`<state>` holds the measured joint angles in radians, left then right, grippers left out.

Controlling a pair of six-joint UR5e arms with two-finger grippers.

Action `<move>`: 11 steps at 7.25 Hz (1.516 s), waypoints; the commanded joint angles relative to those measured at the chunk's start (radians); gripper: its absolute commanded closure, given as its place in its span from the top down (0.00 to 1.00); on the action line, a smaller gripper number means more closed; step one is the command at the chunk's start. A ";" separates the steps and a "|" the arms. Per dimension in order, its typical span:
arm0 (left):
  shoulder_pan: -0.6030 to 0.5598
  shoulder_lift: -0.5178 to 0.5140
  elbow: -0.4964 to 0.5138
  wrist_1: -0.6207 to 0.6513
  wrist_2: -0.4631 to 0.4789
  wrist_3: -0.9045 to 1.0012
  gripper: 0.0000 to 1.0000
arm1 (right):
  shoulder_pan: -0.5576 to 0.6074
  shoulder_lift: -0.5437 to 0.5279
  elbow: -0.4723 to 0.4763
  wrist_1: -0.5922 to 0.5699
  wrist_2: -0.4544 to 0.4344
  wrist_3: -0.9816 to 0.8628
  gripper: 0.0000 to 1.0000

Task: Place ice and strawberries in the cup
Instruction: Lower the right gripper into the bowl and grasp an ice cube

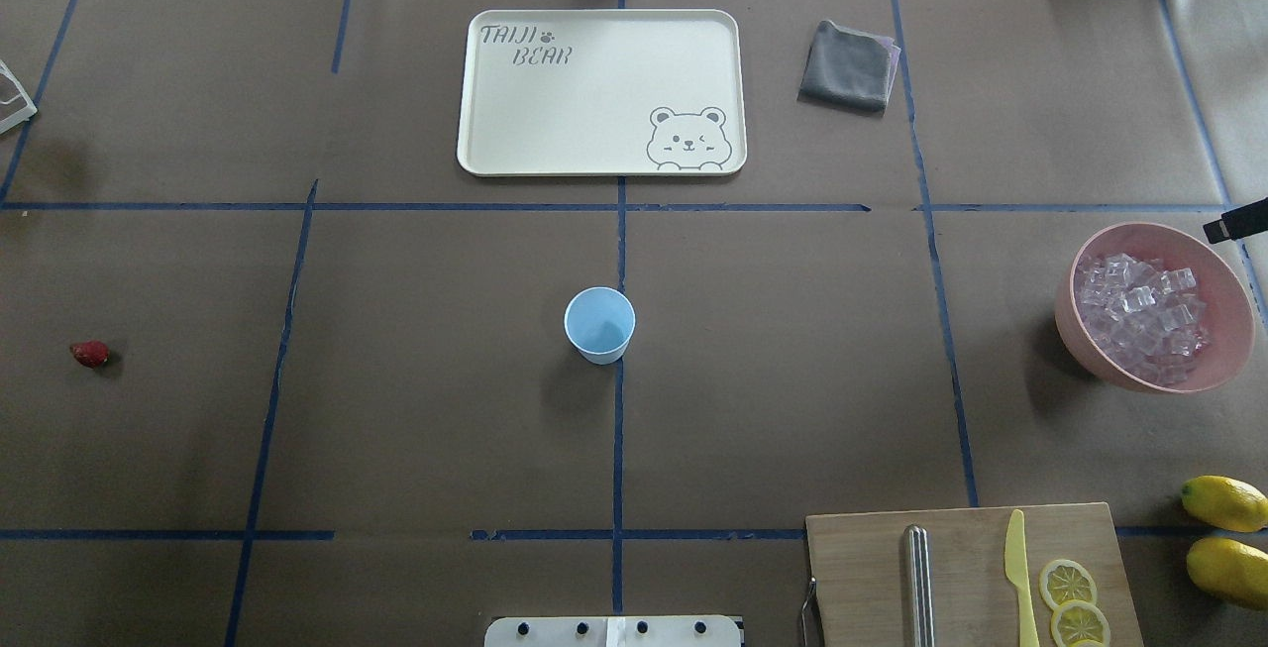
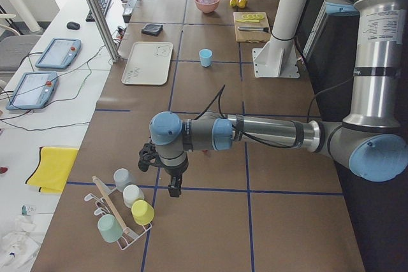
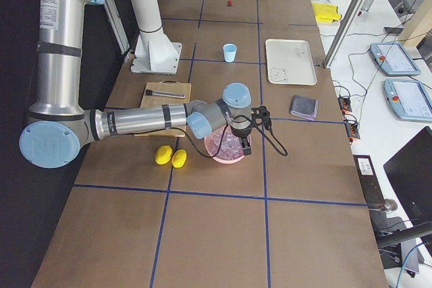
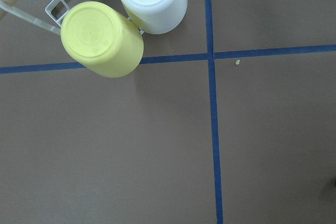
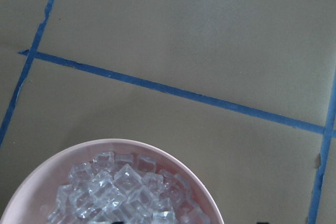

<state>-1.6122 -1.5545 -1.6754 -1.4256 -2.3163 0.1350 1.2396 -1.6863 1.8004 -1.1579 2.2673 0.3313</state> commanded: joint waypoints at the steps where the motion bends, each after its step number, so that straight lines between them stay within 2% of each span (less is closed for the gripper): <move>1: 0.000 0.004 -0.001 -0.001 0.000 0.000 1.00 | -0.052 -0.013 0.002 0.006 -0.009 0.008 0.79; 3: 0.000 0.004 0.000 -0.001 0.000 0.000 1.00 | -0.083 -0.012 -0.007 -0.003 -0.012 0.008 0.77; 9: 0.000 0.004 0.000 -0.001 0.000 0.000 1.00 | -0.120 0.004 -0.047 -0.005 -0.023 -0.001 0.61; 11: 0.000 0.004 0.000 -0.001 0.000 0.000 1.00 | -0.120 0.002 -0.055 -0.003 -0.025 -0.006 0.60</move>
<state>-1.6122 -1.5509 -1.6751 -1.4266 -2.3163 0.1350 1.1201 -1.6847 1.7512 -1.1625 2.2439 0.3275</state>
